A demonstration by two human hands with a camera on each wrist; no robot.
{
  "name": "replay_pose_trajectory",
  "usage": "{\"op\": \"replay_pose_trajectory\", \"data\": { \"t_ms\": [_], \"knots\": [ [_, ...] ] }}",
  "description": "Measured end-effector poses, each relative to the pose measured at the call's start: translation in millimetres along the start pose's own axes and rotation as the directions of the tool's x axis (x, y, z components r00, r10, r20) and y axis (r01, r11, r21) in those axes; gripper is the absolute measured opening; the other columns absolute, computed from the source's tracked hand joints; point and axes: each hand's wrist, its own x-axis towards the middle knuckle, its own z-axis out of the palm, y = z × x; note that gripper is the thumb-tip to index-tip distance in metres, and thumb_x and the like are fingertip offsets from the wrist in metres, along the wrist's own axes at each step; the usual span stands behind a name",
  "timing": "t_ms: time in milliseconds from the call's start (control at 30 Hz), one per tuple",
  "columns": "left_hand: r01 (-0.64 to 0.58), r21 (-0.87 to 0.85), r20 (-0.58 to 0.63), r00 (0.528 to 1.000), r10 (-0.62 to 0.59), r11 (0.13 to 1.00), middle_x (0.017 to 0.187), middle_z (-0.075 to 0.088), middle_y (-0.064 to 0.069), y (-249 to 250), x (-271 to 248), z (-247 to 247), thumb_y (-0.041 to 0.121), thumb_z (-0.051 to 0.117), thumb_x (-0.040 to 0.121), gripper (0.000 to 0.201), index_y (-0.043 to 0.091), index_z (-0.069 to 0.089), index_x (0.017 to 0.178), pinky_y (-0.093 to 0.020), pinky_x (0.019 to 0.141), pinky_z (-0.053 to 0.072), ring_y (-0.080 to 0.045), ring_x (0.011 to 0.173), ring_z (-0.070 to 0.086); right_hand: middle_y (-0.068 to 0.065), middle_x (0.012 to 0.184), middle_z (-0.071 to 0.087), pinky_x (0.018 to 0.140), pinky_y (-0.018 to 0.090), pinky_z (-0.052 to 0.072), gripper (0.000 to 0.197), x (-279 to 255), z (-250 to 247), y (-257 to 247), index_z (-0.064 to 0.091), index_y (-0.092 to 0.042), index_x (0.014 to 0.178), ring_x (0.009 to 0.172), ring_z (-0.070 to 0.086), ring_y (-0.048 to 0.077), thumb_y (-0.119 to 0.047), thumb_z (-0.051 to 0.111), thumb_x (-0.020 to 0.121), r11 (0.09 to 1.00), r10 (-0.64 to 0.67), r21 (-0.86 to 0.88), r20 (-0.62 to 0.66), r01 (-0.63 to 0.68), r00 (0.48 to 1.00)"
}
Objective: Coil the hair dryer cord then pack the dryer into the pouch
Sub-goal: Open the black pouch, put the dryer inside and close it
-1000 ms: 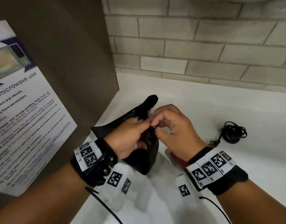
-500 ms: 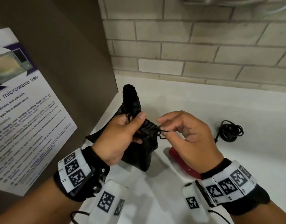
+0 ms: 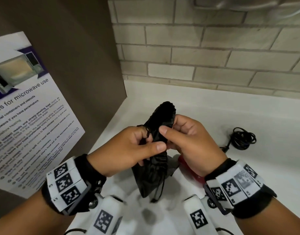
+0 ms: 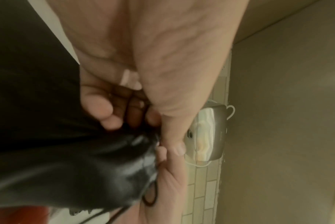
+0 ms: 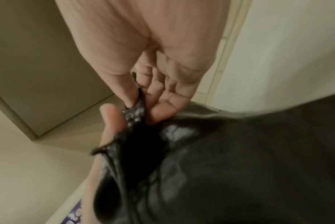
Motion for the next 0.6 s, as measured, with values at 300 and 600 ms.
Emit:
{"op": "replay_pose_trajectory", "data": {
  "t_ms": [300,600],
  "knots": [
    [0.040,-0.209,-0.274,0.957,-0.098,0.977,0.086,0.069,-0.010,11,5,14,0.035,0.063,0.095,0.029,0.007,0.065,0.102,-0.043,0.072,0.054,-0.020,0.080,0.067,0.028,0.119,0.068,0.100,0.061,0.049,0.028,-11,7,-1,0.065,-0.006,0.122,0.113,0.064,0.046,-0.009,0.054,0.098,0.999,0.036,0.021,0.048,-0.037,0.998],
    [0.127,0.552,-0.396,0.910,0.125,0.824,0.102,0.051,0.003,9,-3,-17,-0.002,0.066,0.080,0.047,0.024,0.043,0.113,-0.017,0.067,0.044,-0.009,0.080,0.053,-0.003,0.081,0.062,0.073,0.019,0.046,0.036,-18,-21,-24,0.065,-0.022,0.081,0.074,0.058,0.011,0.009,0.051,0.093,0.901,-0.300,-0.360,-0.121,0.240,0.946]
  ]
}}
